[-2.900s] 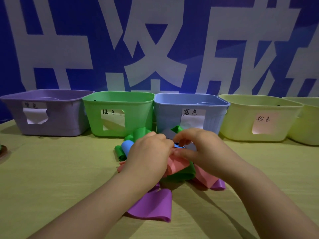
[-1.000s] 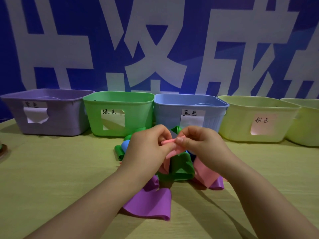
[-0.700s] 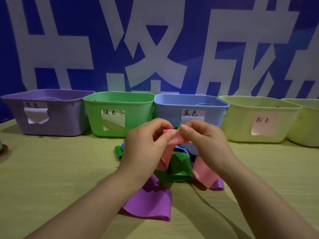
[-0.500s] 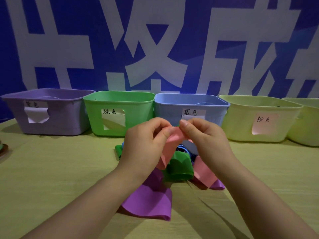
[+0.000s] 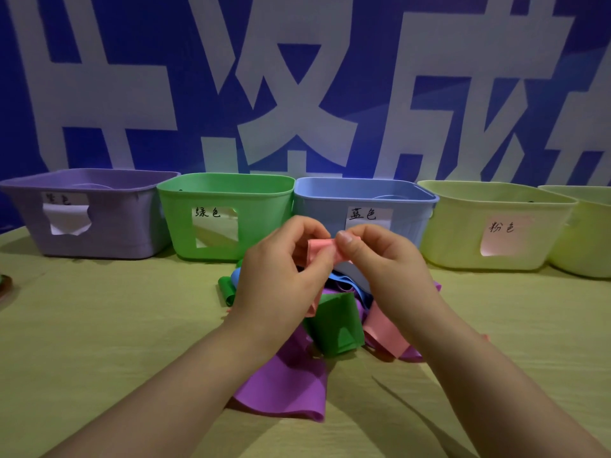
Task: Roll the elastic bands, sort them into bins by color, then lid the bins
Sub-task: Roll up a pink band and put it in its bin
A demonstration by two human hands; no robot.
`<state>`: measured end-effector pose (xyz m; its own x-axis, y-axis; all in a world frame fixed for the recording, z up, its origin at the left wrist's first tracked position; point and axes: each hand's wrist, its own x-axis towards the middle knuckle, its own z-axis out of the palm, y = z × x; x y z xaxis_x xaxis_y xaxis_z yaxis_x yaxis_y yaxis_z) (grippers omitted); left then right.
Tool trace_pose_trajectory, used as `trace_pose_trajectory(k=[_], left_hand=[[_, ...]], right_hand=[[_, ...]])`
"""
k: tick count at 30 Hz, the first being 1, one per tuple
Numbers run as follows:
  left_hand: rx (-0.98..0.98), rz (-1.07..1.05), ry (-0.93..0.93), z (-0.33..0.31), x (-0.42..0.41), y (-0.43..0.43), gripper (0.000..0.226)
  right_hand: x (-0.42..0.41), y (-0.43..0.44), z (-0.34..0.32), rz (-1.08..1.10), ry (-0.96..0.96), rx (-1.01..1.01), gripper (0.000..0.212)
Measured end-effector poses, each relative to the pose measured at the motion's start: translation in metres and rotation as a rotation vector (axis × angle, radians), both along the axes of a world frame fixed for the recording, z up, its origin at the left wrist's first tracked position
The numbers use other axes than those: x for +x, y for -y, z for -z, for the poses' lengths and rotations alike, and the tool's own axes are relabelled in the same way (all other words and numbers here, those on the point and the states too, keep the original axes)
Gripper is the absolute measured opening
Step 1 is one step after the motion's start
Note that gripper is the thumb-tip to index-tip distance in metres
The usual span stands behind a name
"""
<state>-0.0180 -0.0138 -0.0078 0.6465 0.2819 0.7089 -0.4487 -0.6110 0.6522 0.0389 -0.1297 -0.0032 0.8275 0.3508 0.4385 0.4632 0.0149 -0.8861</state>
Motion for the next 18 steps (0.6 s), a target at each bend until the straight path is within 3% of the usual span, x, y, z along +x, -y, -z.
trace_pose_trajectory(k=[6,13,18], left_hand=[[0.043,-0.013,0.042,0.002,0.003,-0.003,0.005],[0.094,-0.014,0.046,0.002,0.004,-0.007,0.017],[0.131,-0.014,0.007,0.001,0.007,-0.011,0.018]], right_hand=[[-0.001,0.001,-0.002,-0.012,-0.035,0.015,0.032],[-0.001,0.002,-0.005,-0.061,-0.106,0.022,0.04],[0.0,0.006,-0.006,-0.084,-0.099,-0.011,0.028]])
